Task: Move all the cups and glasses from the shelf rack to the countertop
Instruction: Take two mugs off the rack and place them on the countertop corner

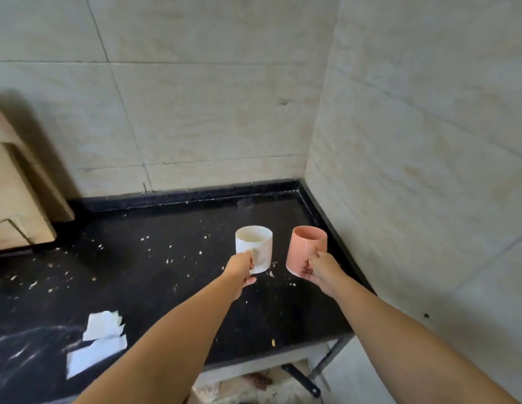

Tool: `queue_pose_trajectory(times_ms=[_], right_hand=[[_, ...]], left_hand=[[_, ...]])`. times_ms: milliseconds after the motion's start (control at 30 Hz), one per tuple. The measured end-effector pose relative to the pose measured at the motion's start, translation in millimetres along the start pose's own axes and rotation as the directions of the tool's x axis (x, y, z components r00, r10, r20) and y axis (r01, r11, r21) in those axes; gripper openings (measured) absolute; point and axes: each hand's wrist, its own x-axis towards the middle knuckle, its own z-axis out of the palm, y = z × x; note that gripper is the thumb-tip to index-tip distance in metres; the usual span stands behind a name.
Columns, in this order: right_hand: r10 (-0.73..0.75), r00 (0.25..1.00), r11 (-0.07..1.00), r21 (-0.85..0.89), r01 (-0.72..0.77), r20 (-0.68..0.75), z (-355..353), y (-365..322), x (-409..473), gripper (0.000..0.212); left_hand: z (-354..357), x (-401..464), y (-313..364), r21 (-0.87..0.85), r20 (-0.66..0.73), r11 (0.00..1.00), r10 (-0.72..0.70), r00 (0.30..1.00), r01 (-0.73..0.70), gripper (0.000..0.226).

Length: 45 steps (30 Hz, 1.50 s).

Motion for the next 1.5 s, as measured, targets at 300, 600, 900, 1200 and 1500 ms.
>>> queue_pose_trajectory(times_ms=[300, 600, 900, 1200, 1500], right_hand=[[0.034, 0.999, 0.999, -0.012, -0.034, -0.005, 24.0, -60.9, 127.0, 0.028], [-0.084, 0.996, 0.986, -0.143, 0.088, 0.034, 42.7, -96.1, 240.4, 0.053], [-0.15, 0.989, 0.984, -0.097, 0.149, -0.009, 56.3, -97.9, 296.1, 0.047], [-0.109, 0.994, 0.99, -0.089, 0.106, -0.028, 64.4, -87.0, 309.6, 0.031], [0.026, 1.0, 0.99, -0.14, -0.024, 0.011, 54.4, -101.8, 304.5, 0.042]], left_hand=[[30.0, 120.9, 76.9, 0.009, -0.003, 0.999, -0.036, 0.999, 0.036, 0.036], [74.1, 213.9, 106.4, -0.032, -0.071, 0.999, -0.009, 0.997, 0.007, 0.046], [105.8, 269.0, 119.6, -0.045, -0.097, 0.997, 0.053, 0.994, -0.057, 0.044], [106.7, 286.3, 110.6, 0.012, -0.103, 0.999, -0.028, 0.994, 0.03, 0.047], [102.8, 279.5, 111.3, 0.068, -0.114, 0.998, 0.014, 0.993, -0.006, 0.024]])
